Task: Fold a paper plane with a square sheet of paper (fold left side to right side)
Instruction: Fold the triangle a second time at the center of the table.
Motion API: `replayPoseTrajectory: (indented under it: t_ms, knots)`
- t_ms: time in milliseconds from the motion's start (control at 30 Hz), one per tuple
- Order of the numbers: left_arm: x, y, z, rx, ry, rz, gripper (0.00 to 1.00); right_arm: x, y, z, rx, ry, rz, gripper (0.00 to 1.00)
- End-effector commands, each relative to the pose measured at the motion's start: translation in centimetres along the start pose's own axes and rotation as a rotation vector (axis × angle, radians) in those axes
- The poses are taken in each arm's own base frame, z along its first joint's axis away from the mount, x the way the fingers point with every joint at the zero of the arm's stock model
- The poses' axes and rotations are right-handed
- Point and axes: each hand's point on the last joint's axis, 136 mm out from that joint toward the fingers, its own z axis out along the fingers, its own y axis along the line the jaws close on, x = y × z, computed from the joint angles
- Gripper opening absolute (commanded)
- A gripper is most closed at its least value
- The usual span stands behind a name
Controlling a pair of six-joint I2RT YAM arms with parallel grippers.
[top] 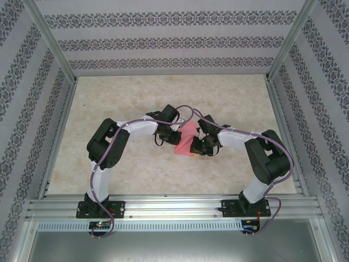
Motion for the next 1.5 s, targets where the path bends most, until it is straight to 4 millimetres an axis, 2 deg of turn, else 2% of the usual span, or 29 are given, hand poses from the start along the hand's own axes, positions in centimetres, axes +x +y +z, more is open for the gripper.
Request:
replayPoseTrajectory:
  t_ms: [0,233,367,567,733,1133,1467]
  knots:
    - [-0.8,1.0,0.2,-0.027,-0.028,-0.004,0.12,1.1,-1.3,0.5,0.071,0.031,-0.015,0.13]
    - [-0.5,1.2,0.3,-0.031,-0.024,-0.007,0.11,-1.7,2.2,-3.0,-0.108,-0.109,-0.031,0.20]
    - [-0.6,1.1,0.3,-0.028,-0.025,-0.006,0.10,-2.9,3.8,-4.1,-0.212,-0.167,-0.016,0.21]
    - [-0.5,1.1,0.5,-0.026,-0.024,-0.007,0.10,-5.1,5.2,-3.8,-0.290,-0.230,0.049,0.19]
    - [-0.5,1.2,0.4,-0.027,-0.026,-0.007,0.10,-6.3,5.9,-2.8,-0.327,-0.236,0.086,0.17]
    - [-0.5,1.1,0.4,-0.028,-0.024,-0.009,0.09,-7.1,5.0,-0.6,-0.288,-0.216,0.111,0.16]
    - [-0.5,1.3,0.3,-0.039,-0.025,-0.011,0.09,-6.1,3.2,0.4,-0.198,-0.173,0.114,0.16]
